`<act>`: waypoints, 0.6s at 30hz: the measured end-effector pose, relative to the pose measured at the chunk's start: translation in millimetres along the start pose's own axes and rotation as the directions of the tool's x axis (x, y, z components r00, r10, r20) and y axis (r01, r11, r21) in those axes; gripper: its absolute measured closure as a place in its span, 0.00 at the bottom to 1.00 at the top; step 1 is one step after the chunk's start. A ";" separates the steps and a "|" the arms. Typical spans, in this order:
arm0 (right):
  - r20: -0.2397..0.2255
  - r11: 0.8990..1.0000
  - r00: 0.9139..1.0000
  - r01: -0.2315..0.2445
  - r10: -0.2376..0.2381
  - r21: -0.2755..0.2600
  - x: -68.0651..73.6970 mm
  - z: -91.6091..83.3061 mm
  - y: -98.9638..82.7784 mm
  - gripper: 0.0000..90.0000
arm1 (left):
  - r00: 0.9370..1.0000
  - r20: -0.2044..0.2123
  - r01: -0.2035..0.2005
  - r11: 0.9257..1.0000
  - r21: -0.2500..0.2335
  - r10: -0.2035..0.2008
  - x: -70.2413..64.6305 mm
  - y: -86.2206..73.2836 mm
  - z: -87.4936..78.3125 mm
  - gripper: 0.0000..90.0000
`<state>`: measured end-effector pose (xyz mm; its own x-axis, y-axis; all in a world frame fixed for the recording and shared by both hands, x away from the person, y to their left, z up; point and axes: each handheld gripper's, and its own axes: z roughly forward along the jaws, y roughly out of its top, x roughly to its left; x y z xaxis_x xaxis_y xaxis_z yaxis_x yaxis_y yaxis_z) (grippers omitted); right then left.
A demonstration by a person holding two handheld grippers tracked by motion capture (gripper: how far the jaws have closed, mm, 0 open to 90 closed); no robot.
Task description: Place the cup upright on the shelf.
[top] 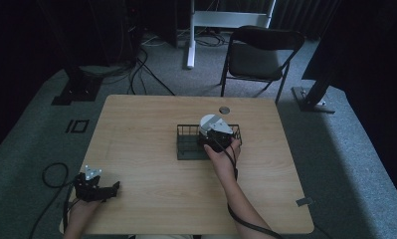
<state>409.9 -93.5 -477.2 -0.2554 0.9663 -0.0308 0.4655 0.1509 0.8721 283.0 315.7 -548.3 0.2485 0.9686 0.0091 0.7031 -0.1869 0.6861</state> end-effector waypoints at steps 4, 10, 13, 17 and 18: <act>0.000 1.000 1.000 -0.010 0.010 -0.014 -0.5 -0.6 -2.5 0.20 | 1.000 0.000 0.000 1.000 0.000 0.000 0.0 0.0 0.0 0.00; 0.003 0.999 1.000 -0.012 0.012 -0.033 -0.6 -2.2 -7.5 0.20 | 1.000 0.000 0.000 1.000 0.000 0.000 0.0 0.0 0.0 0.00; 0.004 0.999 1.000 -0.018 0.018 -0.037 -2.4 -2.3 -11.1 0.19 | 1.000 0.000 0.000 1.000 0.000 0.000 0.0 0.0 0.0 0.00; -0.003 0.999 1.000 -0.012 0.012 -0.044 -2.9 -1.7 -14.3 0.19 | 1.000 0.000 0.000 1.000 0.000 0.000 0.0 0.0 0.0 0.00; -0.006 0.999 1.000 -0.015 0.015 -0.041 -3.3 -1.4 -14.6 0.19 | 1.000 0.000 0.000 1.000 0.000 0.000 0.0 0.0 0.0 0.00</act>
